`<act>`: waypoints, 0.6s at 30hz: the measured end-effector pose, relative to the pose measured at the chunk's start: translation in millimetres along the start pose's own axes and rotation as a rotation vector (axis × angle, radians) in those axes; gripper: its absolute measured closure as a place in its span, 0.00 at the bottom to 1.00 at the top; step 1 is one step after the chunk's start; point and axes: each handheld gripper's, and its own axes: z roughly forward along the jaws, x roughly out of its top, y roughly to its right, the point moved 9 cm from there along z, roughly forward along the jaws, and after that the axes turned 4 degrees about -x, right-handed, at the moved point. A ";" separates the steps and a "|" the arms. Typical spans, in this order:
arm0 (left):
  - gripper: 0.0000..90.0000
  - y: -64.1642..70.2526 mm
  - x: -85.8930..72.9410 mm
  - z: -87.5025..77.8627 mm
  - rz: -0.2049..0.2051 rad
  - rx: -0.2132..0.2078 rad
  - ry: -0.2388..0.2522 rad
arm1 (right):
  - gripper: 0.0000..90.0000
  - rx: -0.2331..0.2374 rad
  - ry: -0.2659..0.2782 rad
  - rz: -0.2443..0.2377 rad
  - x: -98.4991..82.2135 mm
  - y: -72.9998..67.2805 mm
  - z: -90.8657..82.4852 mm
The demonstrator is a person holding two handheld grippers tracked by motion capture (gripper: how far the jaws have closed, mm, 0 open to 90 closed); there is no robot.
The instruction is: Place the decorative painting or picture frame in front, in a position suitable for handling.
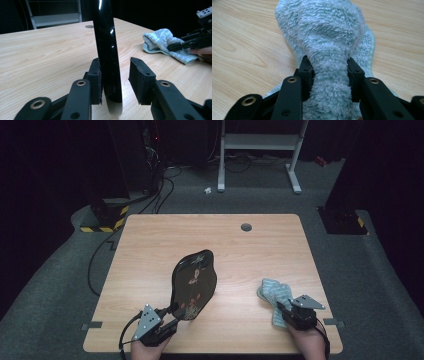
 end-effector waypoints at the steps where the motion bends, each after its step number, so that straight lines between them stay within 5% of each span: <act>1: 0.71 1.2 0.1 -1.0 0.003 -0.004 0.000 | 0.72 0.000 0.000 0.000 0.0 0.0 0.0; 12: 0.67 0.1 -6.1 3.9 -0.003 0.010 -0.017 | 0.73 0.000 0.011 -0.004 0.8 -0.2 -1.2; 18: 0.57 -6.9 -10.1 12.9 -0.030 0.024 -0.025 | 0.74 0.036 0.076 0.003 10.1 -4.1 -10.5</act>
